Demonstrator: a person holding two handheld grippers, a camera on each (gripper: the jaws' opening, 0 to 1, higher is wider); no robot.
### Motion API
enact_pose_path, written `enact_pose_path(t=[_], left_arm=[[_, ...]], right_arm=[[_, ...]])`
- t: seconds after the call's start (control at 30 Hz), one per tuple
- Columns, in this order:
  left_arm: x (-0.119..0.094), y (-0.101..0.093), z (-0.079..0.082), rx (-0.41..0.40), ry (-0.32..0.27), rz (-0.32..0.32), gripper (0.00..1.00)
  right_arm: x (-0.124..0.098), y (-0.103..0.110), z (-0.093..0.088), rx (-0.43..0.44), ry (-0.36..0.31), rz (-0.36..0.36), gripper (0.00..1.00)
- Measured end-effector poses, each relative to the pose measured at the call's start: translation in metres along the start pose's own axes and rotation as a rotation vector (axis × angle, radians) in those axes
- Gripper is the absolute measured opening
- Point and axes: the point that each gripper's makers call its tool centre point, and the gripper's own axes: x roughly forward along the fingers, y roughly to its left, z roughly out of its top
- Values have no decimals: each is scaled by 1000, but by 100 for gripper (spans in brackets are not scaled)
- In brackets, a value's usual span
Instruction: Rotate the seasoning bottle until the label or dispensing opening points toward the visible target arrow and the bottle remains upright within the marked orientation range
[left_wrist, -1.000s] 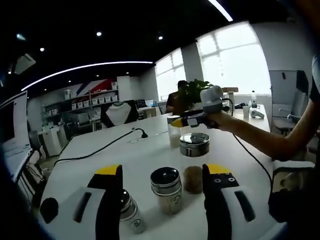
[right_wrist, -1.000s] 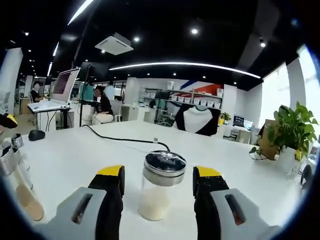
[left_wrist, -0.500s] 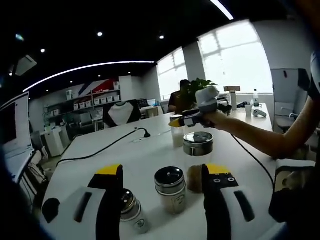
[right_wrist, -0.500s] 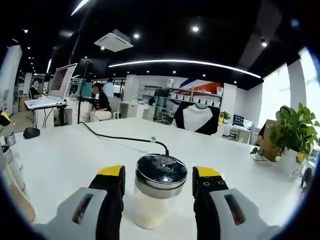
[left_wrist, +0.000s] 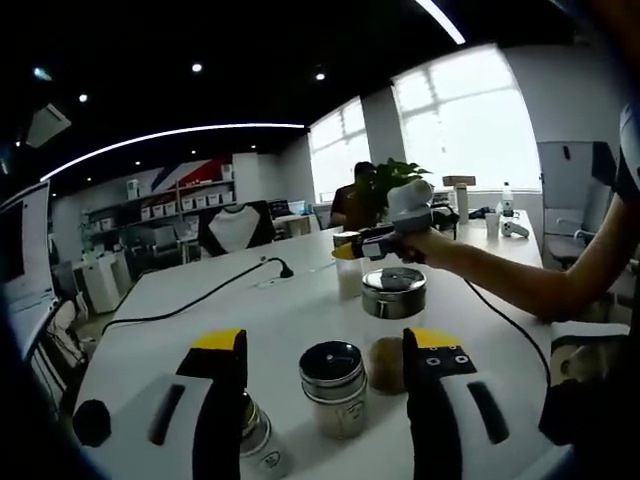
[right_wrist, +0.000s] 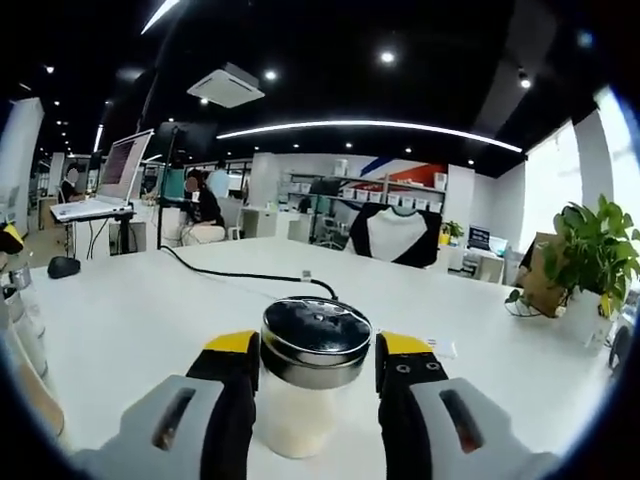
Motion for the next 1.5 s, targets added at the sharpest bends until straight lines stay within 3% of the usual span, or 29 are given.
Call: enact_pose_path(t=[0.67, 0.8, 1.07, 1.23, 1.5], left_arm=[[2, -4, 1, -7, -4, -6, 66], [1, -5, 1, -5, -1, -3, 66], [-1, -6, 3, -2, -3, -1, 66], [-3, -9, 4, -7, -5, -5, 66], [-7, -13, 9, -4, -14, -12, 66]], right_arm=[[1, 1, 1, 28, -28, 6, 39], [1, 4, 2, -4, -42, 9, 39], [-1, -2, 1, 49, -53, -7, 38], [-7, -3, 3, -3, -54, -34, 38], [-15, 1, 8, 55, -83, -13, 38]])
